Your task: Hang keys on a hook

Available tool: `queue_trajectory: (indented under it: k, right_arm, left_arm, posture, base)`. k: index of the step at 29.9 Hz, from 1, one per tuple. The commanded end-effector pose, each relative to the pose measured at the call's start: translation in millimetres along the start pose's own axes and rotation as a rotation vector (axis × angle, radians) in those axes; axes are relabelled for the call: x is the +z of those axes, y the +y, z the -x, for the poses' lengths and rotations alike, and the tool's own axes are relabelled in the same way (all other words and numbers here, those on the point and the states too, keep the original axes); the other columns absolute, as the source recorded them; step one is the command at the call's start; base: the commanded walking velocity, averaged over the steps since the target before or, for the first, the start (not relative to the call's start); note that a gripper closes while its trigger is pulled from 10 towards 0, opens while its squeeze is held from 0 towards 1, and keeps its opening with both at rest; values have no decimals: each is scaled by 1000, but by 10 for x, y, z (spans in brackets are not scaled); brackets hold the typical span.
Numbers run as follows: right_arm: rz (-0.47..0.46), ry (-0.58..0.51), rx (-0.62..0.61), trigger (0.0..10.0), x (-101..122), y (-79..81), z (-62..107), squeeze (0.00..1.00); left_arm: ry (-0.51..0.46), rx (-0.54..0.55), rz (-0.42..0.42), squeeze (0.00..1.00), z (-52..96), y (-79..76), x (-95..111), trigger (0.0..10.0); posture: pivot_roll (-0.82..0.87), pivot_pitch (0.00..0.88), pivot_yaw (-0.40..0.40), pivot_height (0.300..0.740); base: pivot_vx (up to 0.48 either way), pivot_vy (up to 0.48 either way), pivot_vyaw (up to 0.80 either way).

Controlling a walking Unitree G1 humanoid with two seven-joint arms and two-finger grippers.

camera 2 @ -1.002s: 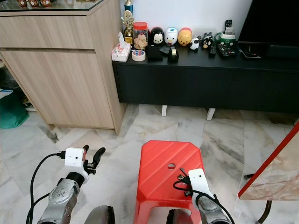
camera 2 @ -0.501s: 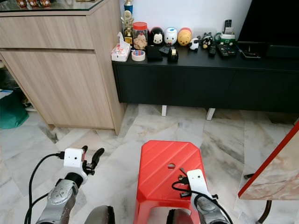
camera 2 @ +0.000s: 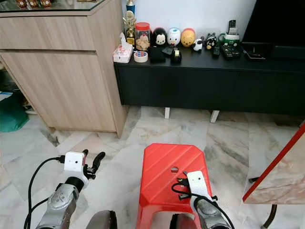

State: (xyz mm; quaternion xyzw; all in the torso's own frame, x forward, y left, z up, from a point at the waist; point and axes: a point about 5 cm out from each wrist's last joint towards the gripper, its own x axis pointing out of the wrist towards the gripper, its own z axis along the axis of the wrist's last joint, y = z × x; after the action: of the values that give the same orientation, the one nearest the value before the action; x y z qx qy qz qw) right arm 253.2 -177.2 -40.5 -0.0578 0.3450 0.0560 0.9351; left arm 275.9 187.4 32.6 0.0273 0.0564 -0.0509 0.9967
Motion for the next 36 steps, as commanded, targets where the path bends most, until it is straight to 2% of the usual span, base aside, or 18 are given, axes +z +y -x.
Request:
queue_trajectory:
  k: [1, 5, 7, 8, 10, 14, 15, 16, 17, 18, 19, 23, 24, 25, 26, 27, 30, 36]
  right_arm:
    - [-58, -95, 33, 0, 182, 30, -24, 0]
    - [-133, -158, 81, 0, 290, 67, -32, 0]
    - [-298, -214, 106, 0, 373, 62, -36, 0]
    - [-298, -214, 106, 0, 373, 62, -36, 0]
    - [-415, -239, 120, 0, 421, 33, -40, 0]
    - [-578, -256, 181, 0, 486, 32, -50, 0]
    - [-567, -294, 194, 1098, 551, 17, -45, 0]
    - [-567, -294, 194, 1098, 551, 17, -45, 0]
    - [-524, -325, 191, 3176, 602, 6, -38, 0]
    - [-490, -354, 190, 4627, 649, -2, -31, 0]
    - [-467, -383, 190, 10000, 696, -7, -24, 0]
    - [-361, -482, 153, 10000, 860, -39, 10, 0]
    - [-287, -516, 121, 10000, 919, -52, 27, 0]
    - [-163, -570, 75, 10000, 1014, -66, 63, 0]
    - [-163, -570, 75, 10000, 1014, -66, 63, 0]
    - [-93, -595, 47, 10000, 1054, -75, 84, 0]
    - [-93, -610, 24, 10000, 1059, -97, 98, 0]
    - [-16, -638, -57, 10000, 936, -132, 165, 0]
  left_arm:
    - [35, -7, -16, 0, 10, 3, -50, 10000]
    - [36, -8, -19, 0, 6, 3, -50, 10000]
    - [37, -11, -27, 0, 4, 1, -49, 10000]
    - [37, -11, -27, 0, 4, 1, -49, 10000]
    - [37, -15, -33, 0, 5, -2, -50, 10000]
    - [38, -16, -39, 0, 9, 1, -52, 10000]
    - [39, -16, -42, 0, 14, 5, -58, 10000]
    - [39, -16, -42, 0, 14, 5, -58, 10000]
    - [40, -16, -44, 0, 15, 6, -59, 10000]
    - [40, -15, -45, 0, 15, 6, -60, 10000]
    - [40, -15, -45, 0, 14, 5, -60, 10000]
    - [42, -16, -47, 0, 7, -4, -63, 10000]
    - [42, -16, -46, 0, 1, -11, -60, 10000]
    - [42, -15, -45, 0, -9, -17, -57, 10000]
    - [42, -15, -45, 0, -9, -17, -57, 10000]
    - [43, -12, -42, 0, -13, -21, -61, 10000]
    - [45, -8, -38, 0, -14, -21, -68, 10000]
    - [43, 18, -9, 0, -11, -20, -82, 10000]
  posture:
    - [47, 7, -18, 614]
    - [45, 5, -19, 614]
    - [45, 5, -19, 614]
    - [45, 5, -19, 614]
    - [45, 5, -19, 614]
    - [45, 5, -19, 614]
    - [49, 1, -21, 614]
    - [49, 1, -21, 614]
    - [49, 1, -21, 614]
    - [49, 1, -21, 614]
    - [49, 1, -21, 614]
    - [47, 0, -21, 614]
    - [47, 0, -21, 614]
    - [47, 0, -21, 614]
    - [47, 0, -21, 614]
    - [39, 0, -26, 614]
    - [38, 0, -28, 614]
    - [38, 0, -38, 614]
  base:
    - [0, 0, 0]
    - [0, 0, 0]
    - [0, 0, 0]
    - [0, 0, 0]
    - [0, 0, 0]
    - [0, 0, 0]
    - [0, 0, 0]
    - [0, 0, 0]
    - [0, 0, 0]
    - [0, 0, 0]
    - [0, 0, 0]
    - [0, 0, 0]
    - [0, 0, 0]
    - [0, 0, 0]
    - [0, 0, 0]
    - [0, 0, 0]
    - [0, 0, 0]
    - [0, 0, 0]
